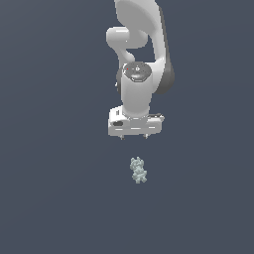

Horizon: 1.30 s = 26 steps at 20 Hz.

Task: Pick up the object and move it to a goal position.

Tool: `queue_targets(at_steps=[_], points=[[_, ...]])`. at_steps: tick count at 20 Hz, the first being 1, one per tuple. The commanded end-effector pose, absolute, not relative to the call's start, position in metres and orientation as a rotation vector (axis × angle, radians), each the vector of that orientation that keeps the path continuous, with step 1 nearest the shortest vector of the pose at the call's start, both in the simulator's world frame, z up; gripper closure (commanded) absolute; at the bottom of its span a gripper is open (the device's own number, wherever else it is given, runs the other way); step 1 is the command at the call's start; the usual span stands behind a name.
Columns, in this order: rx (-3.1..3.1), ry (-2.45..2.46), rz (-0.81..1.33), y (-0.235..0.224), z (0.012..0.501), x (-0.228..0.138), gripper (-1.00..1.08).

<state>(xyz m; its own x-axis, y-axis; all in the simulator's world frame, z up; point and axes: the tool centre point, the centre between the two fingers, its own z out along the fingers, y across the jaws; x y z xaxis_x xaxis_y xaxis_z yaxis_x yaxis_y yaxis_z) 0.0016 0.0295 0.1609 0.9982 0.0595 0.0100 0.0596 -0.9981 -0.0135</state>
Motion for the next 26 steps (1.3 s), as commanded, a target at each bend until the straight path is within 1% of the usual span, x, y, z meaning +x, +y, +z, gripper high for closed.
queue_targets(at_steps=[1, 16, 26], points=[[-3.126, -0.093, -0.015, 0.030, 0.161, 0.002, -0.92], [-3.117, -0.149, 0.009, 0.039, 0.156, -0.001, -0.92], [-3.119, -0.196, 0.007, 0.042, 0.147, 0.023, -0.92]])
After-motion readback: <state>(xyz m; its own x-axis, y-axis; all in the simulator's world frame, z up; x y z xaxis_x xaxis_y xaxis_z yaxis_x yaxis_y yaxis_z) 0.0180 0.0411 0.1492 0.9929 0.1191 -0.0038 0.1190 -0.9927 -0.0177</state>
